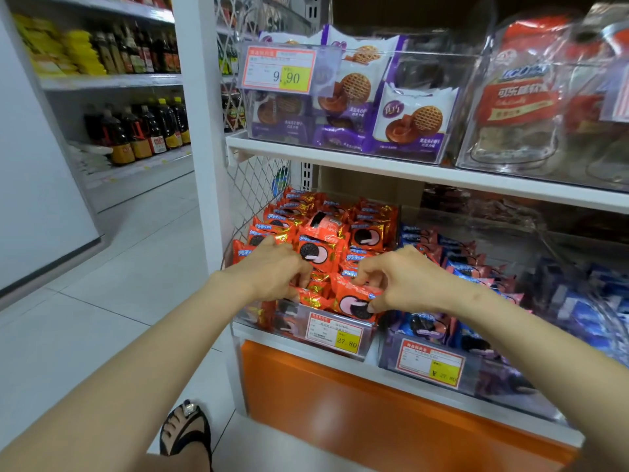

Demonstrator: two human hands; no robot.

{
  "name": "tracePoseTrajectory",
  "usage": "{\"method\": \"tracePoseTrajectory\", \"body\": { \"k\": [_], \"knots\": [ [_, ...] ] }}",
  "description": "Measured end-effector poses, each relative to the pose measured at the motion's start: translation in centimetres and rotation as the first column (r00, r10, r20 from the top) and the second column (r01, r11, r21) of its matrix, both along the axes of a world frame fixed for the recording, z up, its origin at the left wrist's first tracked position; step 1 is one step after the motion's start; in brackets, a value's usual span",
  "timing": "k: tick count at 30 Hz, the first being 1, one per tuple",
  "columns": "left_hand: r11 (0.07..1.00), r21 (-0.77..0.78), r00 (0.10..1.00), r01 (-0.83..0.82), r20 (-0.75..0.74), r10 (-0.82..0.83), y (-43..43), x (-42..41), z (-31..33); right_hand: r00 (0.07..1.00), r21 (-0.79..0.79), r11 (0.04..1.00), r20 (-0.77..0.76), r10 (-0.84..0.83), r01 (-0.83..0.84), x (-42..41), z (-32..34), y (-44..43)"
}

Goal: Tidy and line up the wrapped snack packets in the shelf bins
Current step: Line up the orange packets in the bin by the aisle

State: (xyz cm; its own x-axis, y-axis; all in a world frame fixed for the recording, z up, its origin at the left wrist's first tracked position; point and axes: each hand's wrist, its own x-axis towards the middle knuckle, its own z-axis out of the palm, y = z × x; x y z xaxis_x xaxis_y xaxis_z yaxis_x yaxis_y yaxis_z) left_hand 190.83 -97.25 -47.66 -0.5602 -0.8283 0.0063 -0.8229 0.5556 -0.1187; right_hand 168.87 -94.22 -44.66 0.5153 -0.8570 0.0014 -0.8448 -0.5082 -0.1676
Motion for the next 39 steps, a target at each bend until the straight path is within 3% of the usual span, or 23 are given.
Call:
{"method": "tracePoseTrajectory", "body": {
  "k": [3, 7, 11, 16, 20, 24, 26, 27, 29, 31, 33, 36, 39],
  "knots": [
    [0.998, 0.055, 0.998, -0.034, -0.051, 0.037, 0.2, 0.3, 0.6, 0.988, -0.080, 0.996, -0.155, 0.021, -0.034, 0.2, -0.3, -0.1],
    [0.992, 0.118, 0.907, 0.041, -0.421, 0.012, 1.4, -1.2, 0.9, 0.977, -0.081, 0.994, -0.207, 0.050, -0.068, 0.5, -0.4, 0.0],
    [0.999, 0.001, 0.966, 0.039, -0.256, -0.037, 1.6, -3.5, -0.1, 0.973, -0.050, 0.996, -0.223, 0.057, -0.070, 0.4, 0.1, -0.3],
    [0.999, 0.029, 0.982, 0.018, -0.190, -0.012, 1.2, -3.8, -0.2, 0.987, -0.097, 0.994, -0.156, 0.028, -0.044, 0.9, -1.1, -0.1],
    [0.999, 0.037, 0.977, 0.031, -0.212, -0.023, 0.9, -3.9, -0.3, 0.979, -0.062, 0.996, -0.200, 0.047, -0.061, 0.8, -0.8, -0.4],
    [0.998, 0.063, 0.986, 0.030, -0.163, -0.019, 1.1, -4.4, -0.4, 0.974, -0.136, 0.986, -0.218, 0.069, -0.100, 1.0, -1.7, -0.3],
    [0.991, 0.132, 0.950, 0.016, -0.310, 0.026, 0.9, -4.0, 0.3, 0.974, -0.110, 0.987, -0.207, 0.089, -0.114, 0.8, -1.8, -0.2],
    [0.991, 0.134, 0.887, -0.007, -0.456, 0.068, 0.8, -3.7, 0.8, 0.978, -0.072, 0.990, -0.181, 0.104, -0.118, 0.5, -1.6, -0.3],
    [0.988, -0.022, 0.740, -0.150, -0.665, 0.097, 0.0, -3.3, 1.5, 0.993, 0.010, 0.993, -0.003, 0.118, -0.118, 0.0, -0.8, -0.8],
    [0.938, -0.163, 0.779, -0.305, -0.609, 0.147, -0.9, -3.4, 1.2, 0.959, 0.017, 0.998, 0.279, 0.049, -0.057, -0.4, -0.2, -1.4],
    [0.921, -0.125, 0.839, -0.370, -0.470, 0.273, -1.4, -3.9, 0.5, 0.880, -0.018, 0.999, 0.474, -0.035, 0.049, -0.7, -0.1, -2.1],
    [0.898, -0.193, 0.847, -0.396, -0.455, 0.275, -2.2, -4.2, -0.2, 0.813, -0.014, 0.992, 0.575, -0.095, 0.126, -0.9, -0.7, -2.8],
    [0.866, -0.280, 0.800, -0.414, -0.566, 0.199, -2.7, -4.1, 0.3, 0.739, 0.013, 0.986, 0.661, -0.132, 0.165, -1.0, -1.2, -3.6]
  ]
}}
